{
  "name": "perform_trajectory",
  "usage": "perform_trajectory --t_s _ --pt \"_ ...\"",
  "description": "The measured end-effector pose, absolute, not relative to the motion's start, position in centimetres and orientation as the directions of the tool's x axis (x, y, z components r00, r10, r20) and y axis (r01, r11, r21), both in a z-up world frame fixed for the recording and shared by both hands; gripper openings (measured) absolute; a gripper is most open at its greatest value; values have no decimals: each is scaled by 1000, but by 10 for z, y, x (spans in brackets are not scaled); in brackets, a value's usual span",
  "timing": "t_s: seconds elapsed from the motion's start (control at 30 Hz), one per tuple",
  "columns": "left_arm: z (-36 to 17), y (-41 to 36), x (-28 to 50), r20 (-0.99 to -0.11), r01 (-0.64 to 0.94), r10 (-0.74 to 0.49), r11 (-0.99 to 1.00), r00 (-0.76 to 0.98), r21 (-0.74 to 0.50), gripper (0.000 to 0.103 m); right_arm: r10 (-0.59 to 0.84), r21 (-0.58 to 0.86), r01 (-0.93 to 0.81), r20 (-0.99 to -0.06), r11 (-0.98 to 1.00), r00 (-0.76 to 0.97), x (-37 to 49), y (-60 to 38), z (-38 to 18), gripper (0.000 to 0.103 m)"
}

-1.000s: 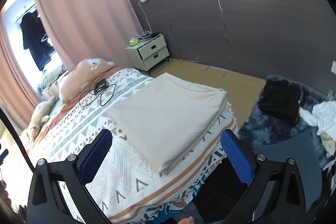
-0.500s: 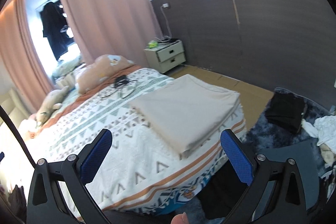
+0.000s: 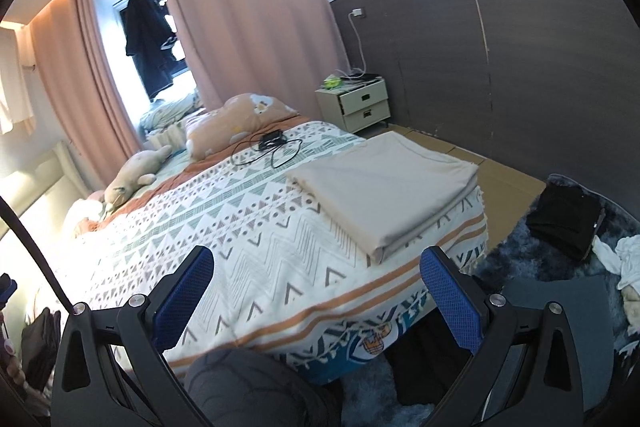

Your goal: Fold large clothes

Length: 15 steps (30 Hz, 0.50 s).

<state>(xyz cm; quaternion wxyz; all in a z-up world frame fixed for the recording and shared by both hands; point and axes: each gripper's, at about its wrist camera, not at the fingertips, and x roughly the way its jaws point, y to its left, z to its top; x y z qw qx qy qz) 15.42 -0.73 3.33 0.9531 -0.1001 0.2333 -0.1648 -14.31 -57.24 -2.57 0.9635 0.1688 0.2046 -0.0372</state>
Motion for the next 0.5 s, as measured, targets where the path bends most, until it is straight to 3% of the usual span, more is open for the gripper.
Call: perform_trajectory --t_s 0.5 --pt "8 -36 80 -419 256 -305 952 855 -169 103 71 225 23 -401 974 913 -183 -537 -51 103"
